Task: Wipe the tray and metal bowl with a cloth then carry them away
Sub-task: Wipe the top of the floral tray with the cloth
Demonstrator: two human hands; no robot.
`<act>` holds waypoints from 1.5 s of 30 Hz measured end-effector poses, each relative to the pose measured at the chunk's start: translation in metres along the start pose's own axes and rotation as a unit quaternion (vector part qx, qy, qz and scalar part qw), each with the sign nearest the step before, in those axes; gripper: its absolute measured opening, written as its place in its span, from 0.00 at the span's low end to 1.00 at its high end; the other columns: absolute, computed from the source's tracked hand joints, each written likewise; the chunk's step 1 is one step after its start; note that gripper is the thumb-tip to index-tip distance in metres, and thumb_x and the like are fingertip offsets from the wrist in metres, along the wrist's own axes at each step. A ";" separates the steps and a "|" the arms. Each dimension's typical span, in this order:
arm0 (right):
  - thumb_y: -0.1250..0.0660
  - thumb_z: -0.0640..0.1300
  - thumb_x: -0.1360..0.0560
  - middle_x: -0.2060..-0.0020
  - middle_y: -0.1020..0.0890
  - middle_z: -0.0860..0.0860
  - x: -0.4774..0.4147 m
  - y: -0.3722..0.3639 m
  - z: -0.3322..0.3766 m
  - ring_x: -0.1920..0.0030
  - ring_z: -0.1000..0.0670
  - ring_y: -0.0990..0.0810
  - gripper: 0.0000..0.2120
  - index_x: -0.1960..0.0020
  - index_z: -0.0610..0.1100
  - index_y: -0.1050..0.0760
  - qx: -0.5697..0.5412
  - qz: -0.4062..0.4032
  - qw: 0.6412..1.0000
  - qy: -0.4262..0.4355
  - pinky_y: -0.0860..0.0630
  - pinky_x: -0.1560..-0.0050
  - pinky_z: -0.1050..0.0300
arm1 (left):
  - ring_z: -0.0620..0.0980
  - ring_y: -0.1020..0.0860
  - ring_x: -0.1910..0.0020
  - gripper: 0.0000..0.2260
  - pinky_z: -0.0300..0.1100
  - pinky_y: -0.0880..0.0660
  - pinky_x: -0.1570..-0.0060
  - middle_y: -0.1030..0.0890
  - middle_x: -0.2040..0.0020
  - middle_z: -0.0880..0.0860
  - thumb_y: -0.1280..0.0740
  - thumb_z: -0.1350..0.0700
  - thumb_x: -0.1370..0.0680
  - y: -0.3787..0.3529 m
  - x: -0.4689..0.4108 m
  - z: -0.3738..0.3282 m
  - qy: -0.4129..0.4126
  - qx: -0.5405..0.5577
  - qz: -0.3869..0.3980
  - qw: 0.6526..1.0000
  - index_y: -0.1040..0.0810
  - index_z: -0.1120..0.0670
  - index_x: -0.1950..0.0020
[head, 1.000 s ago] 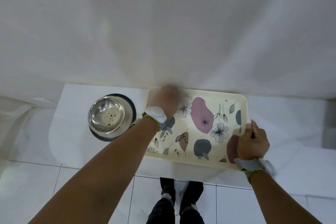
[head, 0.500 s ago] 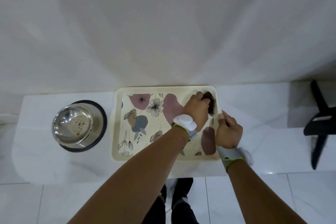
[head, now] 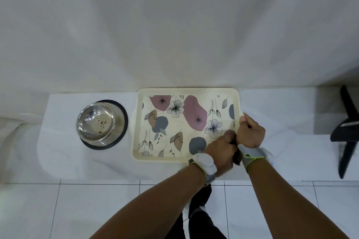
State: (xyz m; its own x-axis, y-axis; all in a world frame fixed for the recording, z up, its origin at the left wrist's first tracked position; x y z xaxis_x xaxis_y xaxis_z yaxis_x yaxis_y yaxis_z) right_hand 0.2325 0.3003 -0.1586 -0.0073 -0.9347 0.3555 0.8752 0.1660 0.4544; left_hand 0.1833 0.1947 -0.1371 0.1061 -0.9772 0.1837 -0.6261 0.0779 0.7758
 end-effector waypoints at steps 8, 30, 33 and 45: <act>0.39 0.39 0.24 0.49 0.17 0.41 0.004 -0.005 0.002 0.48 0.41 0.20 0.14 0.43 0.43 0.19 0.051 -0.038 0.998 0.029 0.30 0.49 0.60 | 0.62 0.25 0.48 0.12 0.50 0.25 0.56 0.24 0.46 0.59 0.33 0.63 0.32 0.028 0.057 0.038 0.052 -0.096 0.056 0.992 0.19 0.61 0.51; 0.45 0.43 0.25 0.57 0.23 0.38 0.014 -0.012 0.000 0.56 0.37 0.24 0.16 0.45 0.46 0.20 0.162 -0.064 0.977 0.119 0.30 0.57 0.53 | 0.57 0.28 0.47 0.13 0.48 0.23 0.56 0.28 0.44 0.57 0.36 0.60 0.27 0.112 0.138 0.149 0.254 -0.243 0.065 0.934 0.24 0.60 0.44; 0.44 0.45 0.25 0.57 0.23 0.39 0.013 -0.014 -0.002 0.55 0.36 0.24 0.17 0.44 0.47 0.20 0.165 -0.087 0.976 0.116 0.28 0.56 0.49 | 0.58 0.27 0.48 0.11 0.47 0.23 0.58 0.27 0.45 0.58 0.37 0.62 0.27 0.124 0.116 0.160 0.260 -0.253 0.027 0.931 0.24 0.60 0.46; 0.44 0.48 0.26 0.56 0.22 0.41 0.014 -0.015 0.000 0.53 0.37 0.23 0.17 0.43 0.49 0.21 0.159 -0.091 0.978 0.097 0.26 0.51 0.45 | 0.60 0.26 0.50 0.12 0.48 0.26 0.63 0.25 0.48 0.61 0.37 0.66 0.28 0.159 0.047 0.203 0.253 -0.244 -0.063 0.934 0.24 0.61 0.45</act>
State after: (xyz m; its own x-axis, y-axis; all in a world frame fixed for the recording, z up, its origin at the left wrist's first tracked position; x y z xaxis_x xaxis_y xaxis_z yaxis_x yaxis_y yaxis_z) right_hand 0.2198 0.2849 -0.1607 -0.0300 -0.9947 0.0987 0.6730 0.0529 0.7378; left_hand -0.0678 0.1209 -0.1276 0.5847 -0.7753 0.2387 -0.1710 0.1699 0.9705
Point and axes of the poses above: each hand's wrist, its own x-axis away from the middle knuckle, its own y-axis out of the back of the hand, z = x × y, the point moved 3 cm from there along -x, towards the middle knuckle
